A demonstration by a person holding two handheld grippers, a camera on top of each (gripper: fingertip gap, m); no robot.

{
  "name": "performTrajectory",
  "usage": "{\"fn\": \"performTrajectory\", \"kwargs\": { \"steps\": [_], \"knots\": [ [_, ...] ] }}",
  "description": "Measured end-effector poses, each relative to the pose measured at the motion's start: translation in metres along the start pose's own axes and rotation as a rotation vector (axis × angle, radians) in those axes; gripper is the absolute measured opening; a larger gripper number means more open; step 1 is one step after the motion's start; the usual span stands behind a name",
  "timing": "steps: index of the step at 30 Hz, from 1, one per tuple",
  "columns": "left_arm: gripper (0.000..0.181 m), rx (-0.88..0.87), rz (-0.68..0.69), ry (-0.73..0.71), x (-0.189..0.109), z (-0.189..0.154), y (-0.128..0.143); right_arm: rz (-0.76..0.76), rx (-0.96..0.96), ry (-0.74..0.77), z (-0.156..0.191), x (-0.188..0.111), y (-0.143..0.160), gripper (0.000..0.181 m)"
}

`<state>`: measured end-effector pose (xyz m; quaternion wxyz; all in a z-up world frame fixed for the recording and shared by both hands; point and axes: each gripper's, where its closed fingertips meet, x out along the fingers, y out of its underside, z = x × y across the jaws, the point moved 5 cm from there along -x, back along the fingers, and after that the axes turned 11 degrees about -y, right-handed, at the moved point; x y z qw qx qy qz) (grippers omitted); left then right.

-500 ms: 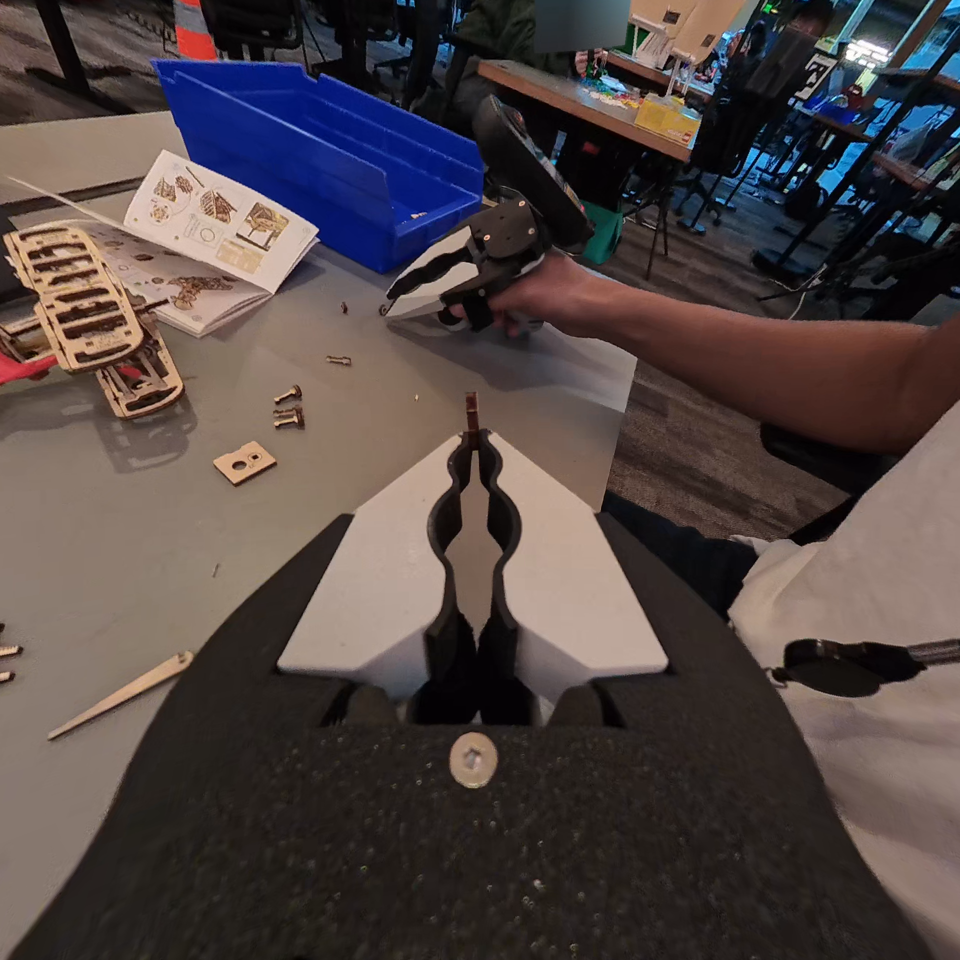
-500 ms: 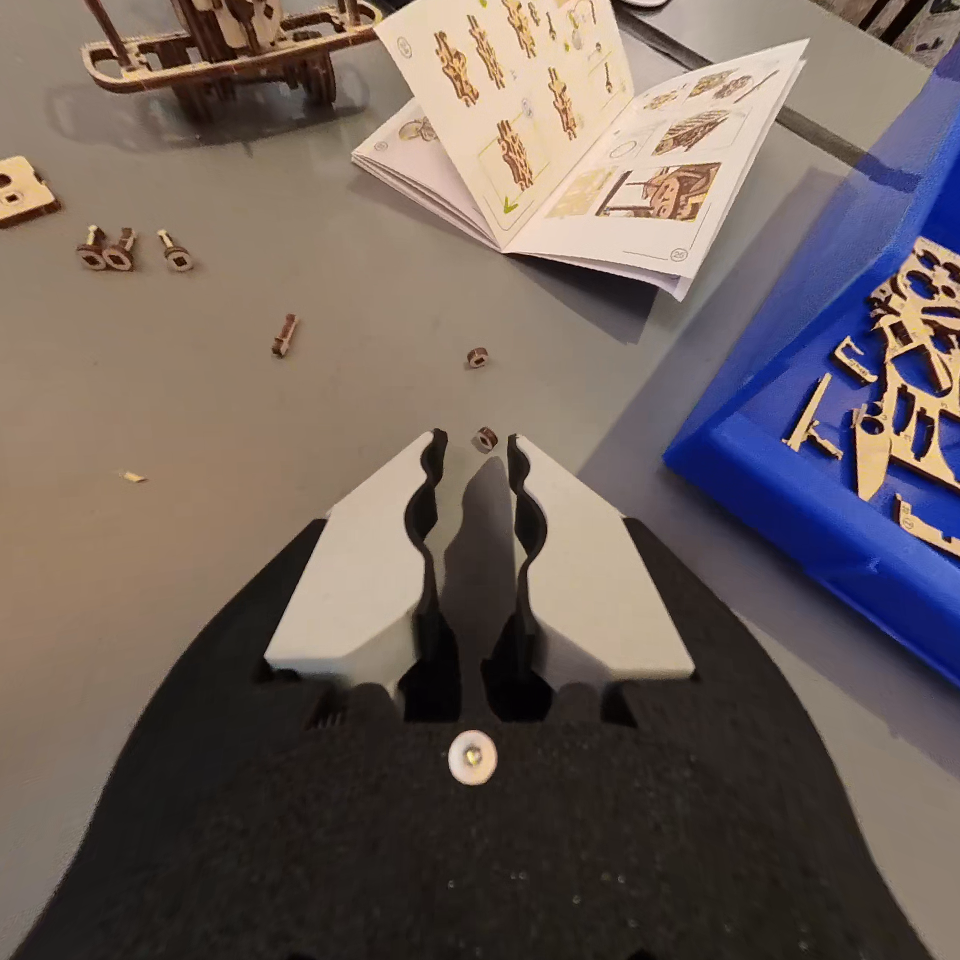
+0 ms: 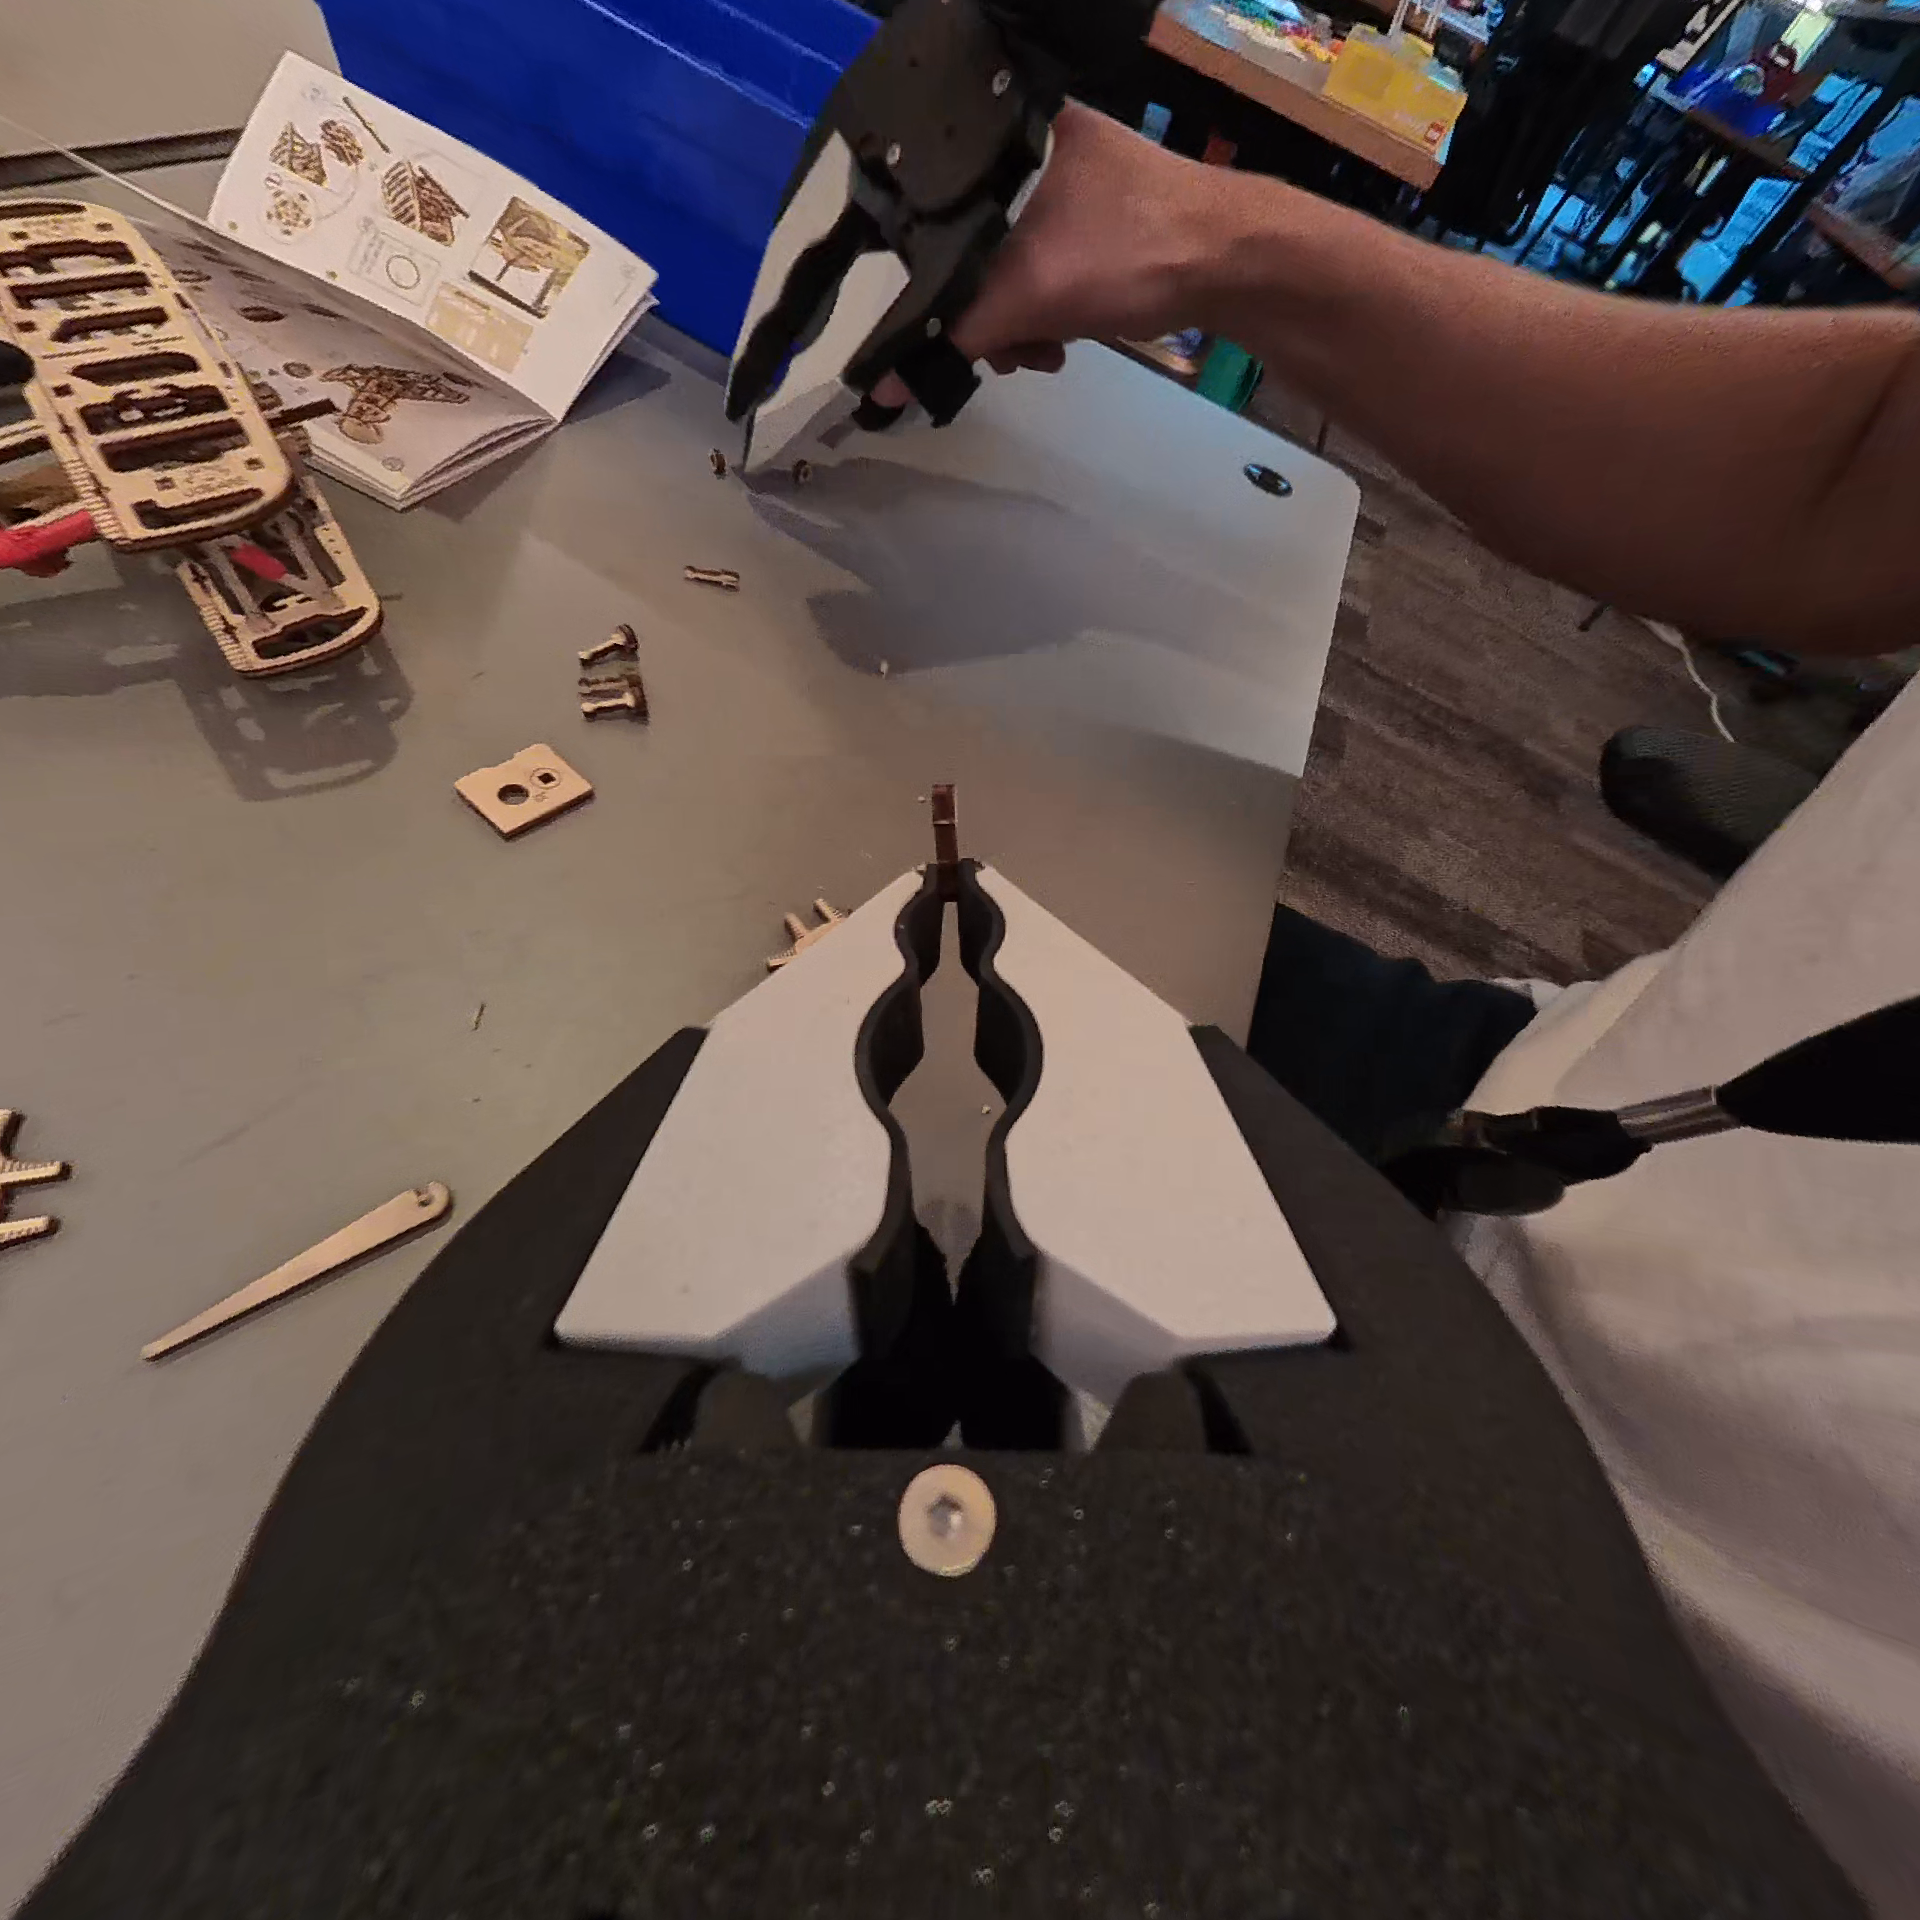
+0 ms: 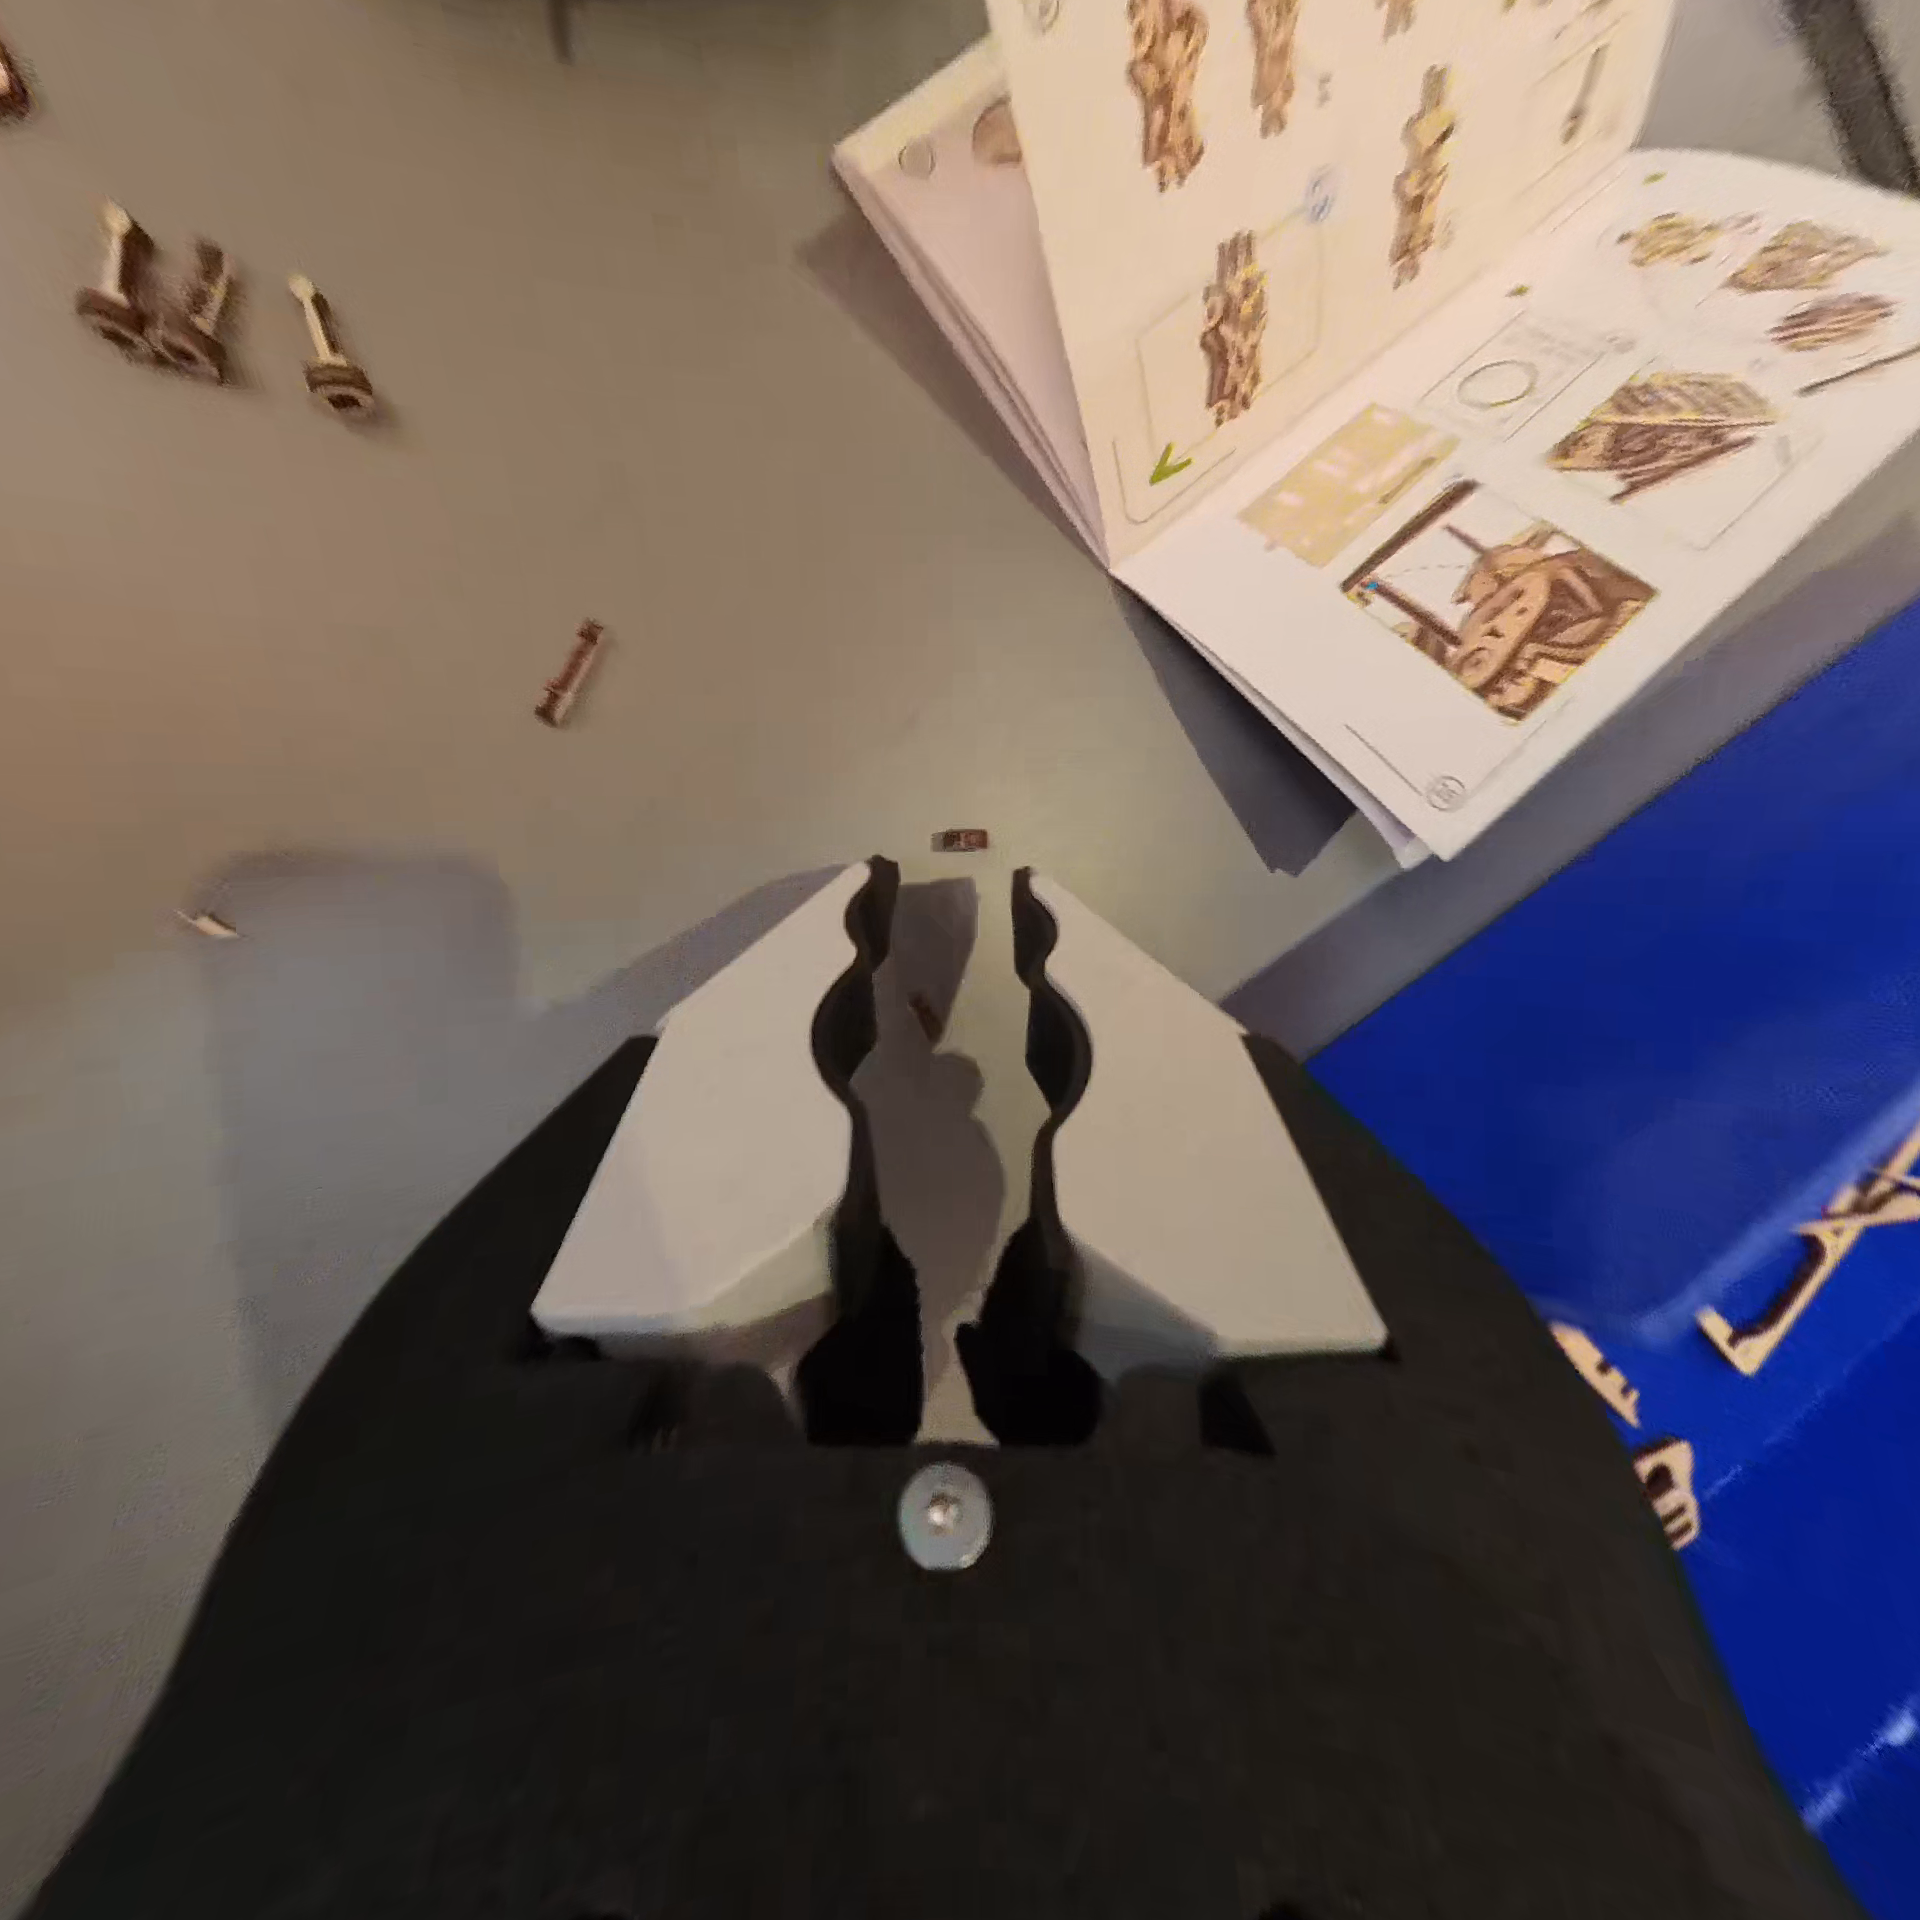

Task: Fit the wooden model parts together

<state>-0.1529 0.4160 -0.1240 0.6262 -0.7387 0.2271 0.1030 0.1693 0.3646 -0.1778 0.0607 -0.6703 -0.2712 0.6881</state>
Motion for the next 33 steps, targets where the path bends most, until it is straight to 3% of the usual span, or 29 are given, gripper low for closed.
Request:
{"fn": "performTrajectory", "kwargs": {
  "steps": [23,25,27,30,33],
  "knots": [
    [0.0,-0.076,-0.014,-0.001,-0.005,0.019,0.002,0.038,-0.039,-0.047,-0.005,0.011,-0.005,0.007],
    [0.0,-0.094,-0.052,0.0,-0.006,0.019,-0.003,-0.097,-0.026,-0.123,0.009,0.001,-0.021,0.007],
    [0.0,-0.139,-0.119,0.016,-0.008,0.017,-0.012,-0.379,0.013,-0.279,0.04,-0.023,-0.056,0.007],
    [0.0,-0.213,-0.226,0.069,-0.012,0.01,-0.028,-0.852,0.04,-0.639,0.114,-0.072,-0.109,0.007],
    [0.0,-0.192,-0.287,0.143,-0.016,-0.005,-0.039,-1.132,0.039,-0.901,0.182,-0.1,-0.137,0.006]
  ]
}}
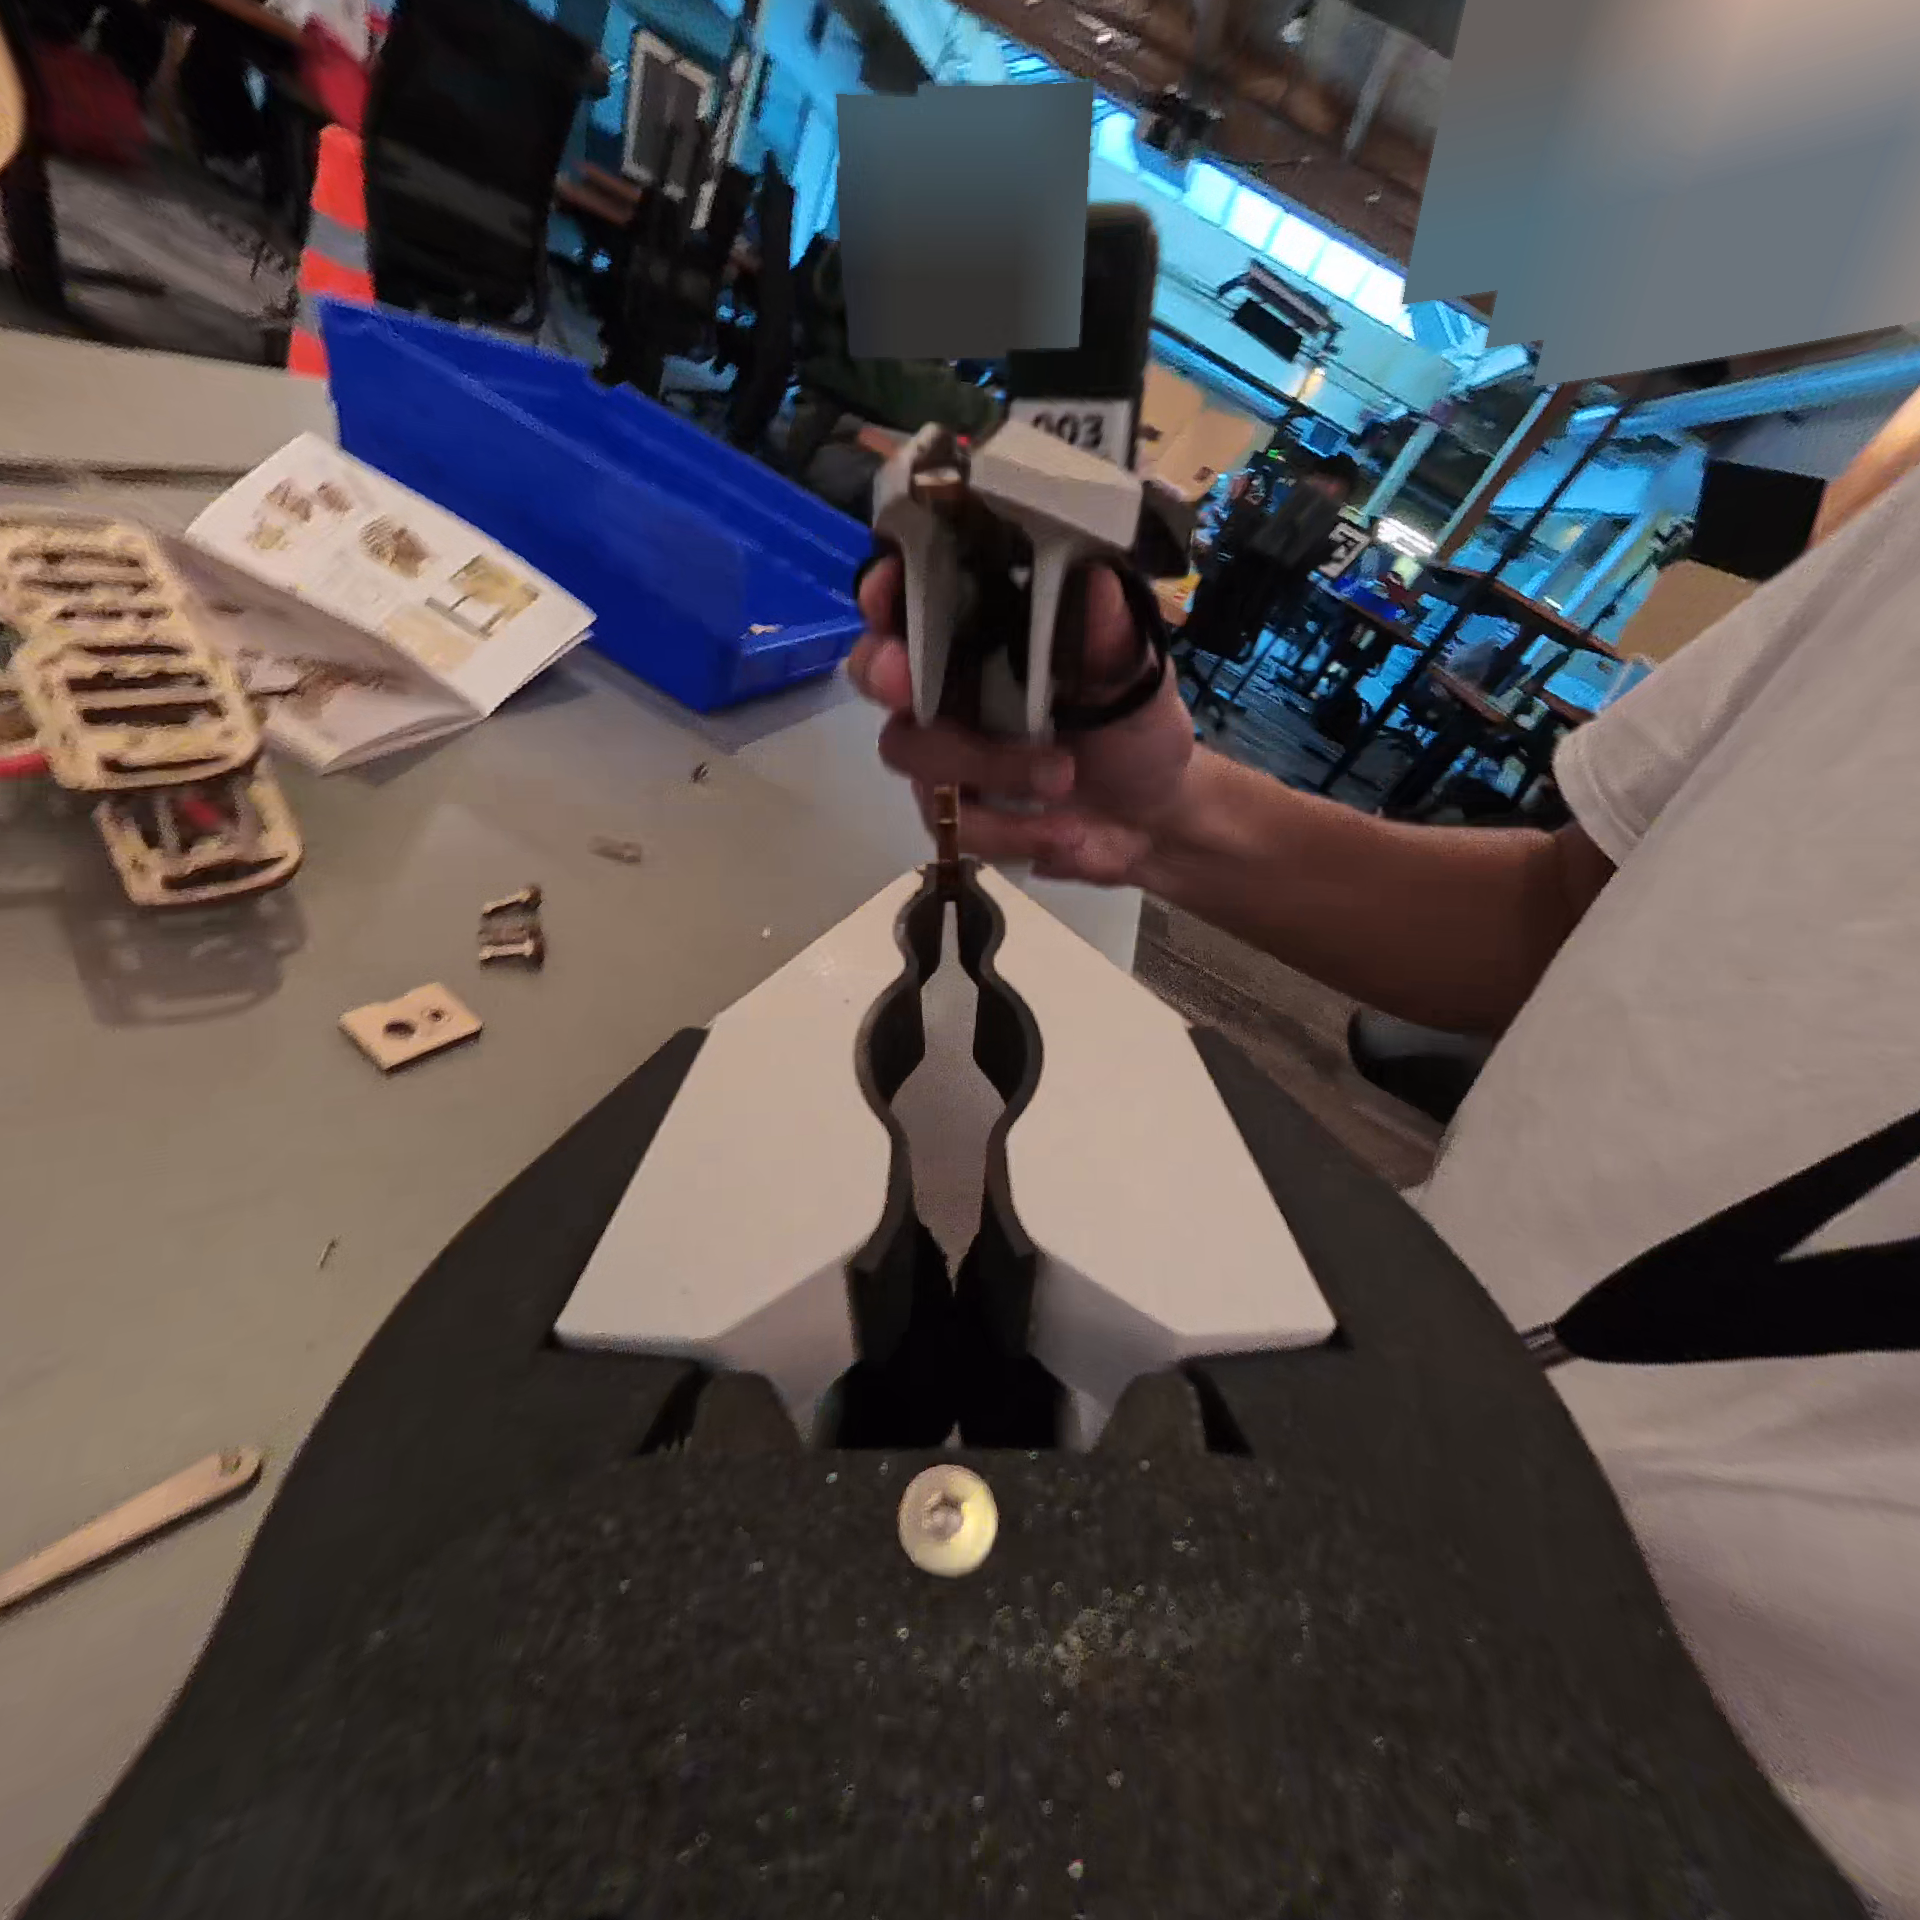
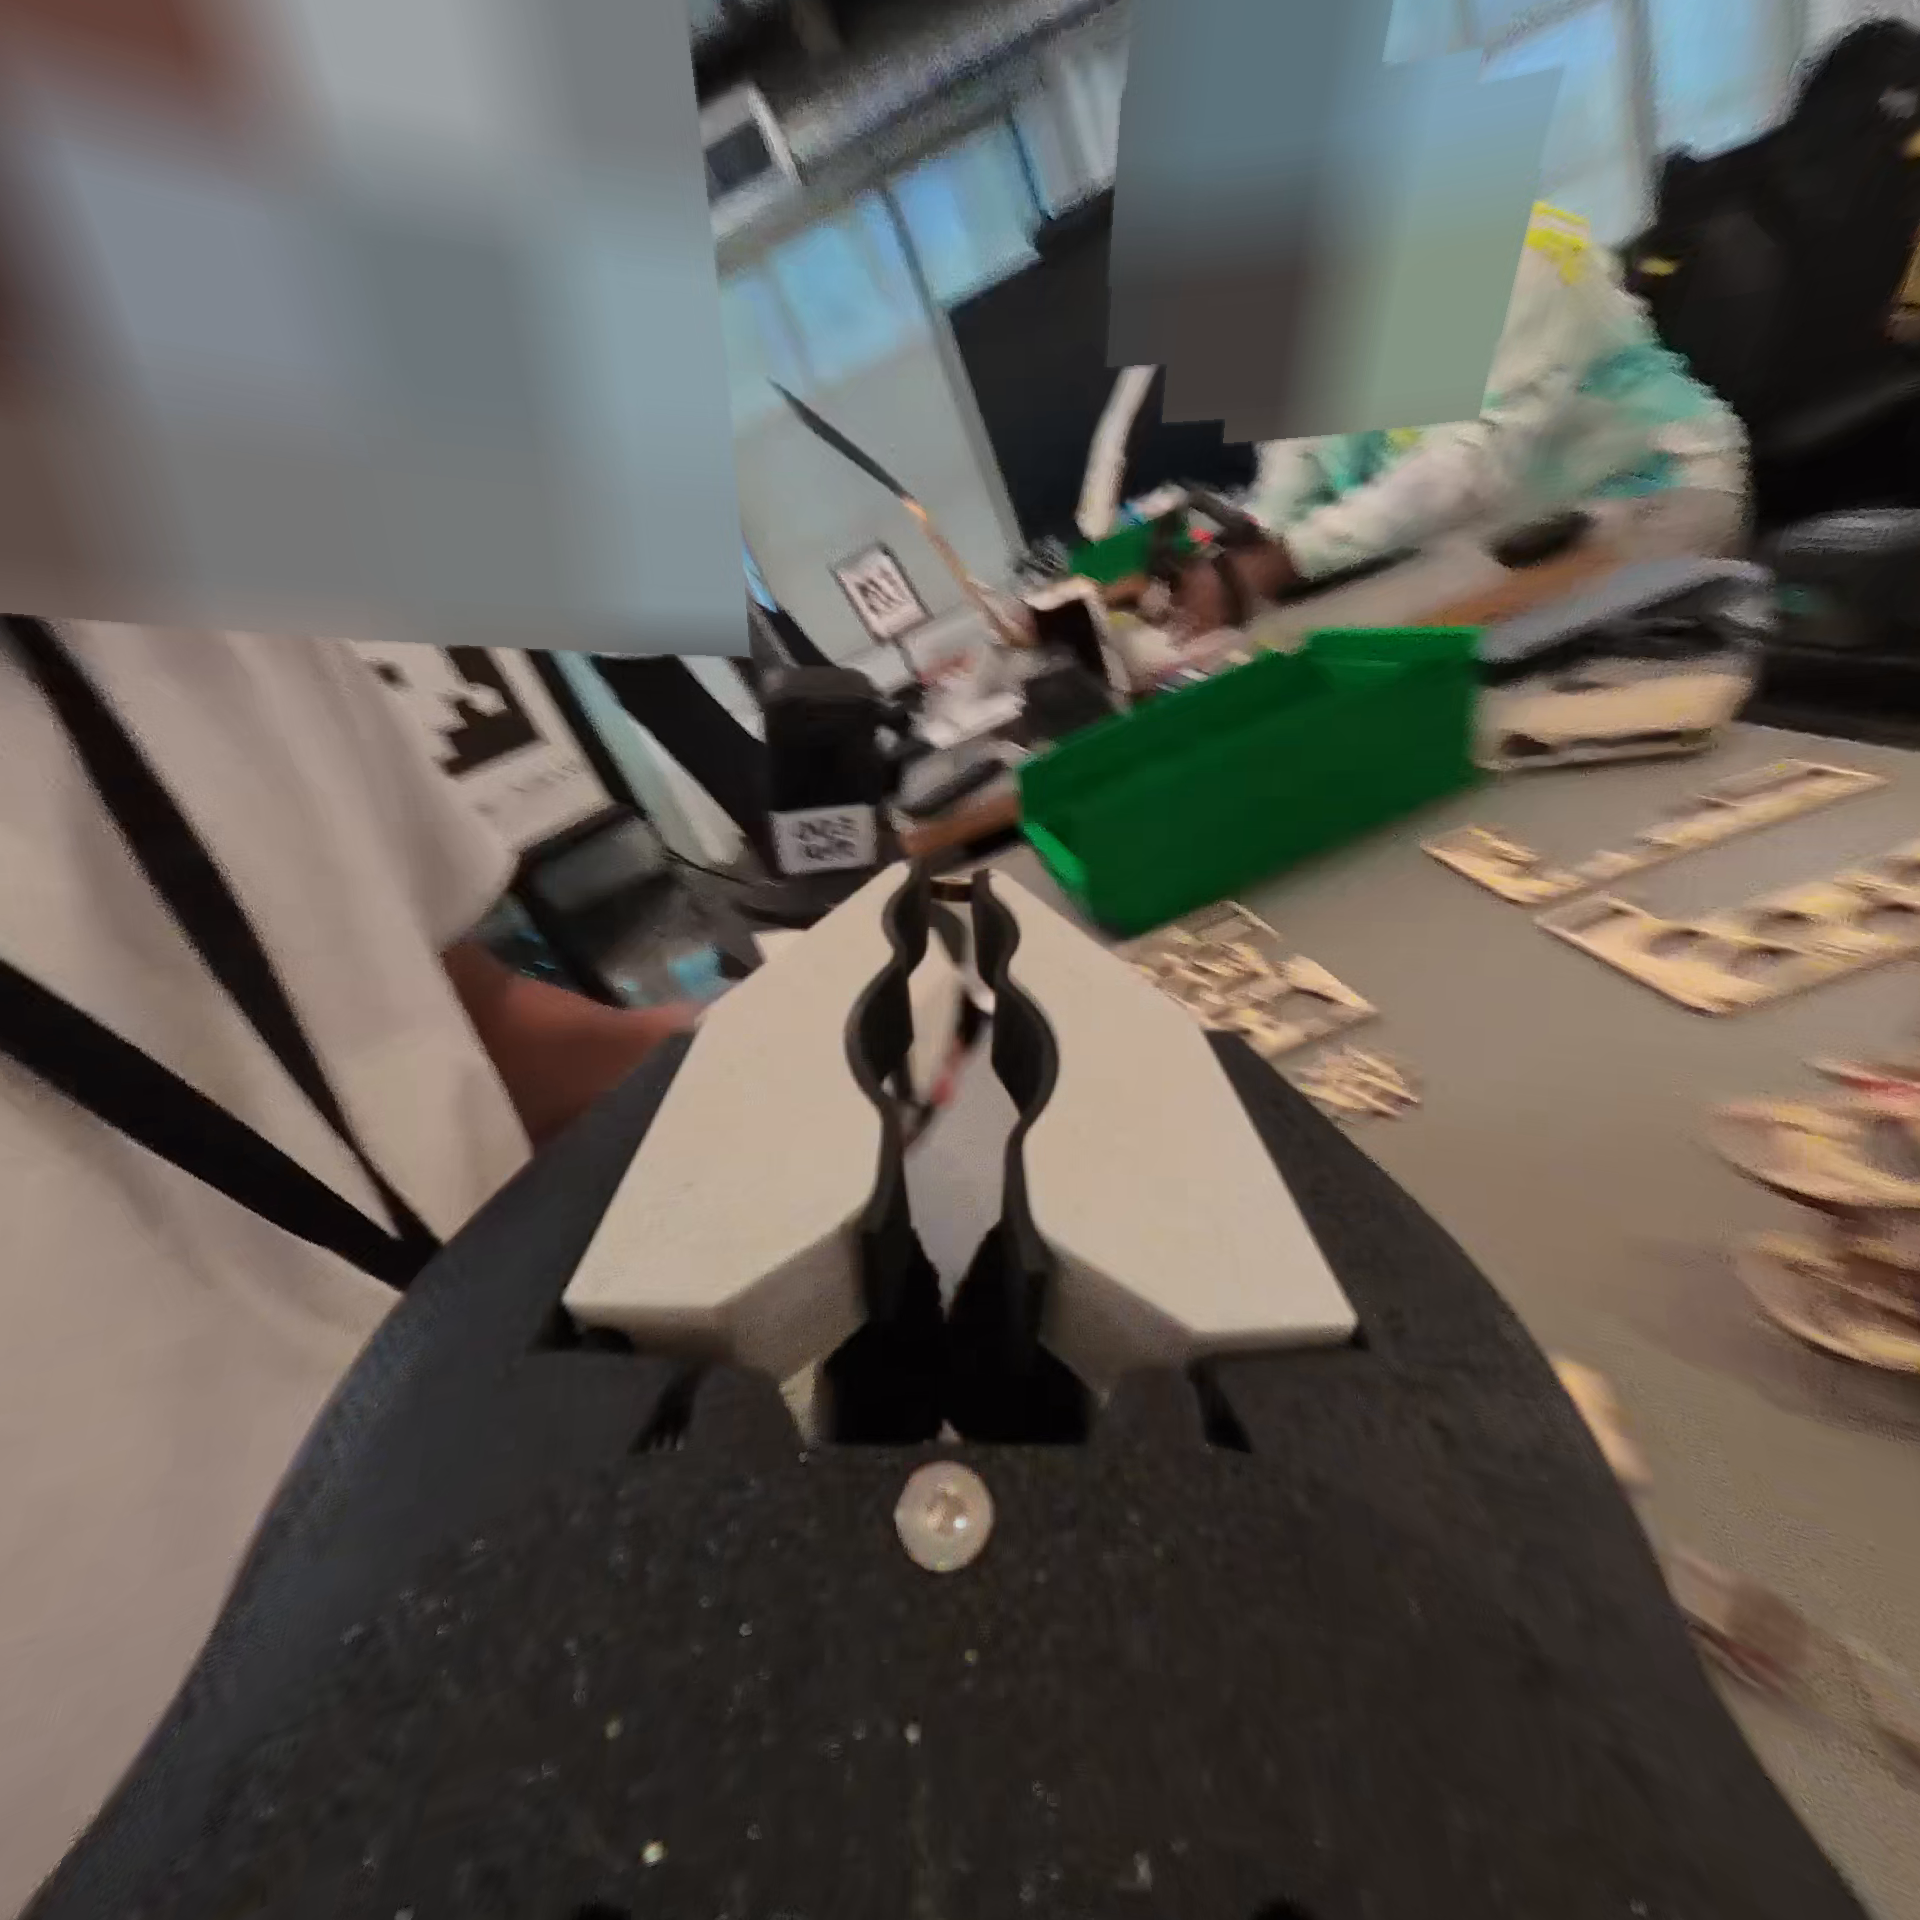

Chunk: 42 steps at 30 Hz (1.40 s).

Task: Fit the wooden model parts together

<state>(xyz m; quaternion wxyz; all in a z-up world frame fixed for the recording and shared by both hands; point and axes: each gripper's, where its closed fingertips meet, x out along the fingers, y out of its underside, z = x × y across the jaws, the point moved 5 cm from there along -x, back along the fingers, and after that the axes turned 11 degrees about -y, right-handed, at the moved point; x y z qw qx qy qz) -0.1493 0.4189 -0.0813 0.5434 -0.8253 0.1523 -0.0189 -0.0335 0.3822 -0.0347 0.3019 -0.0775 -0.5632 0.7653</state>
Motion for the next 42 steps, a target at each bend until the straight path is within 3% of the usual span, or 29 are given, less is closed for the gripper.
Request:
{"fn": "performTrajectory", "kwargs": {
  "steps": [4,10,18,30,37,42],
  "knots": [
    [0.0,0.095,-0.046,0.088,-0.008,-0.024,-0.006,-0.044,0.008,-0.129,0.033,0.03,0.021,0.006],
    [0.0,0.182,-0.064,0.127,-0.016,-0.042,-0.008,0.013,-0.046,-0.141,0.059,0.041,0.033,0.006],
    [0.0,0.239,-0.068,0.114,-0.015,-0.048,-0.007,0.028,-0.093,-0.107,0.066,0.037,0.03,0.006],
    [0.0,0.358,-0.119,-0.14,-0.008,-0.041,-0.011,0.066,-0.371,0.253,0.065,0.04,0.032,0.007],
    [0.0,0.287,-0.199,-0.224,-0.001,-0.049,-0.016,0.003,-0.489,0.403,0.074,0.04,0.029,0.007],
    [0.0,0.214,-0.202,-0.205,0.002,-0.05,-0.015,0.002,-0.516,0.444,0.075,0.039,0.03,0.007]
  ]
}}
